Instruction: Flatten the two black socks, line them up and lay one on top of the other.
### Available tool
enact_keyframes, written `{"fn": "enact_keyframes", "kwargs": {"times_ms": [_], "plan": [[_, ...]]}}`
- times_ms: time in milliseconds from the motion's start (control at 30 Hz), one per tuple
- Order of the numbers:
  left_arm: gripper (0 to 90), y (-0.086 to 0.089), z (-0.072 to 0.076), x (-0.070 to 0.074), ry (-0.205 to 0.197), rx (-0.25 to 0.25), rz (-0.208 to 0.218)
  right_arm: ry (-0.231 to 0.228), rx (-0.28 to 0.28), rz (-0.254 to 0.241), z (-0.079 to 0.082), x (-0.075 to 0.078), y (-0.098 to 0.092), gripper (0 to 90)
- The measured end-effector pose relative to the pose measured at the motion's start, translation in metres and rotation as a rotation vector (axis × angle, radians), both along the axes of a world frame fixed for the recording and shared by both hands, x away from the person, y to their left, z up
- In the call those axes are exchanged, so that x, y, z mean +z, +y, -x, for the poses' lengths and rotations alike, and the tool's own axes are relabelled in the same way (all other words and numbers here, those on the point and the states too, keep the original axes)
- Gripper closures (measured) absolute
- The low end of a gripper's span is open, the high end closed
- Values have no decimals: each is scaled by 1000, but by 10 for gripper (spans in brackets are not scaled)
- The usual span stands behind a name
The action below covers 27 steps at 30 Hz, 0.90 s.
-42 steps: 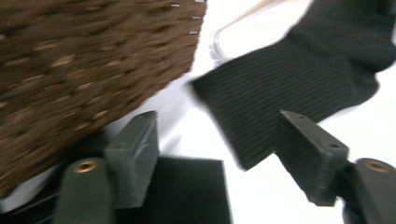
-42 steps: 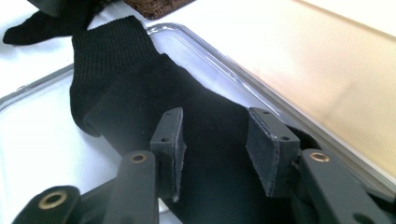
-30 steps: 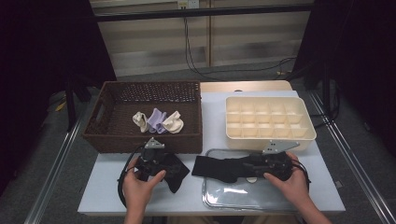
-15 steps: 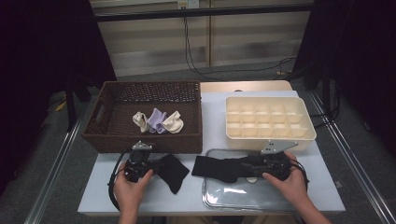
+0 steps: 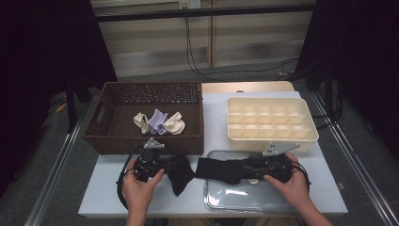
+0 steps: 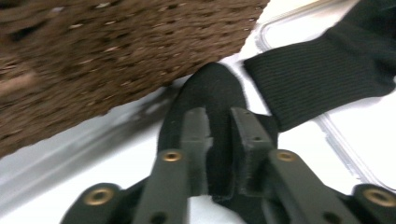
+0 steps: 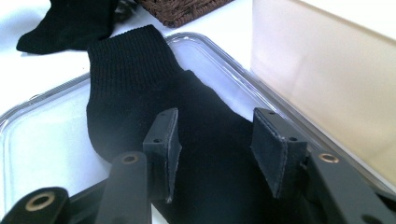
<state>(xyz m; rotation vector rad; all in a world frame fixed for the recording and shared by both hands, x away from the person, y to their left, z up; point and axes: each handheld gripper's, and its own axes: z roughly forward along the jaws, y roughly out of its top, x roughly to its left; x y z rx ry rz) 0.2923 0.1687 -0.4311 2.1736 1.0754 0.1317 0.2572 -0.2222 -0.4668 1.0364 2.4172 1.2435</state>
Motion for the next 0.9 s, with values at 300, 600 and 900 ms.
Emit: {"fn": "enact_keyframes", "kwargs": {"times_ms": [300, 600, 900], "plan": [[641, 29, -6, -10, 16, 105, 53, -5, 2, -2, 1, 0, 0, 523], [639, 47, -13, -23, 32, 169, 79, -9, 1, 0, 1, 1, 0, 523], [854, 34, -14, -33, 85, 148, -35, -13, 7, 4, 2, 0, 2, 523]]}}
